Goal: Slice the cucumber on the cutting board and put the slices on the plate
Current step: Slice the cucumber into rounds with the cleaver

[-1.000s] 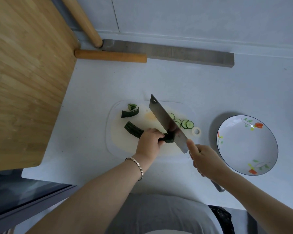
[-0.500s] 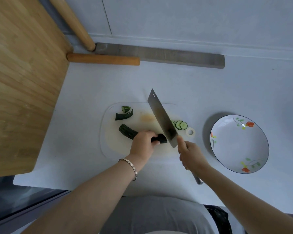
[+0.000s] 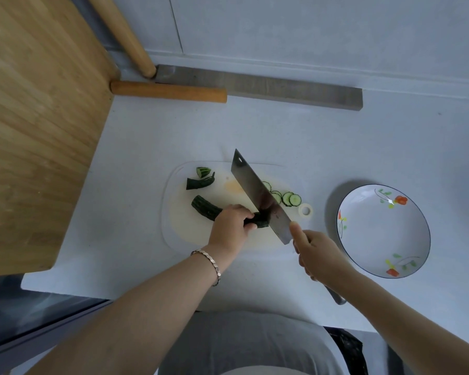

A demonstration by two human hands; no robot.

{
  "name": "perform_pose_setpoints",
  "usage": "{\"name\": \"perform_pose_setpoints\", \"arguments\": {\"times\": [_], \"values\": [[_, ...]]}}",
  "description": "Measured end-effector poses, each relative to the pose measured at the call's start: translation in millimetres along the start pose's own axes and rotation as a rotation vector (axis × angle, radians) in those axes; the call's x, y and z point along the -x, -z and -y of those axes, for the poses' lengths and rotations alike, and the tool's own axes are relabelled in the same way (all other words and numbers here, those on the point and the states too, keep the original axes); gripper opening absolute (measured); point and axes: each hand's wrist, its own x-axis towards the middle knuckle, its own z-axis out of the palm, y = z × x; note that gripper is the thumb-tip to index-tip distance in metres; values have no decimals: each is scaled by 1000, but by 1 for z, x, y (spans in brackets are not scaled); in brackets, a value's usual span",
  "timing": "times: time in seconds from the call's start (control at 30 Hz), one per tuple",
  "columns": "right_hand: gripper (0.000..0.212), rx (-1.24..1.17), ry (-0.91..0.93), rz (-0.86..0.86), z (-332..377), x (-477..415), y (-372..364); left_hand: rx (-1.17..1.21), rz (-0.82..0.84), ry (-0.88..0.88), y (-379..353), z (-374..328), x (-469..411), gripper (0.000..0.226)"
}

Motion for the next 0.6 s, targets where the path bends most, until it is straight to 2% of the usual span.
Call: {"name": "perform_pose_setpoints", "arguments": {"times": [0.33, 0.6], "values": [[47, 77, 2, -76, -10, -7, -28, -24, -12, -37, -1, 1, 3, 17], [46, -268, -89, -14, -1, -9, -15, -39, -6, -82, 4, 4, 6, 24]]}}
